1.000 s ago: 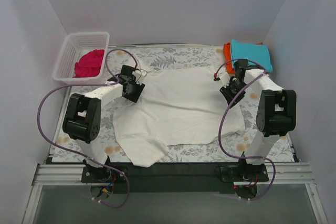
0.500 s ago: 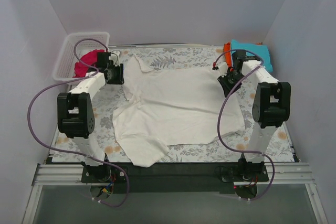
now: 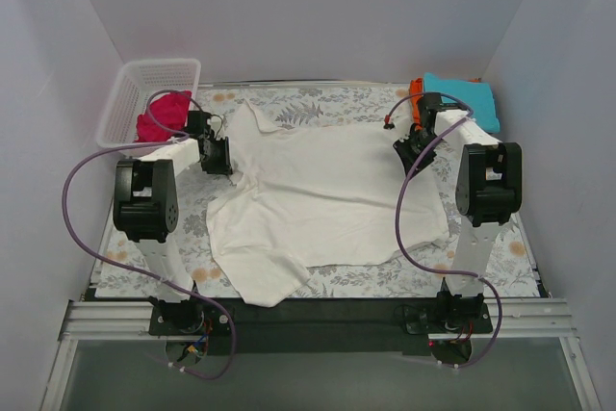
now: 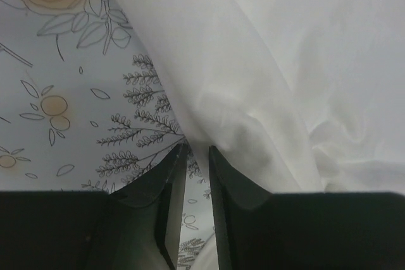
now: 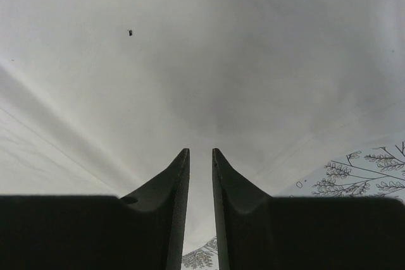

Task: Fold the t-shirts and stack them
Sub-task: Flatten the tshirt out

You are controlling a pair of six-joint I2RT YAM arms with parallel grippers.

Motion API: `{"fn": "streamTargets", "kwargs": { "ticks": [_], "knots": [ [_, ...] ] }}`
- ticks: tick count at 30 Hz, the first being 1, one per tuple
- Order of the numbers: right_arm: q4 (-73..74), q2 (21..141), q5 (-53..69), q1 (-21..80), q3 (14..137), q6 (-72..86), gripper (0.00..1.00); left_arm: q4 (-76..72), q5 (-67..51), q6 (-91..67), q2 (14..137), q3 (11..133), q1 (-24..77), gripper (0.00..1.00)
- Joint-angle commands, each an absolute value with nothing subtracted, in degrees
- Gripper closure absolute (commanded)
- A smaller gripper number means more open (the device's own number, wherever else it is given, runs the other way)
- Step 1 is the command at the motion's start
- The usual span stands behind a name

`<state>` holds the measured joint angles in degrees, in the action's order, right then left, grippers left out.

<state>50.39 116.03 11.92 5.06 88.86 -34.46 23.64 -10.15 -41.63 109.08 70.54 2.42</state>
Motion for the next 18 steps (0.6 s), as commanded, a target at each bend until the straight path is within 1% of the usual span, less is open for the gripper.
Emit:
{"fn": "streamTargets", "kwargs": {
  "ticks": [1, 7, 11, 12, 18],
  "knots": [
    [49.57, 116.80, 11.43, 5.27, 91.06, -34.10, 0.76, 22.68, -10.02, -41.84, 107.31, 68.91, 2.46, 0.78],
    [48.87, 118.04, 10.55, 5.19, 91.32, -33.84, 0.78, 23.03, -7.83, -40.87, 110.65, 70.31, 2.46, 0.79],
    [48.52, 118.13, 9.23, 5.19, 90.70, -34.36, 0.79, 25.83, -0.72, -36.49, 111.88, 73.21, 2.37, 0.82],
    [48.52, 118.04, 9.14, 5.19, 90.53, -34.63, 0.78, 25.93, 3.04, -34.04, 111.62, 73.47, 2.29, 0.83],
    [48.08, 117.60, 8.53, 5.19, 89.65, -34.98, 0.79, 24.70, 8.52, -27.60, 108.28, 73.48, 1.76, 0.84]
  ]
}}
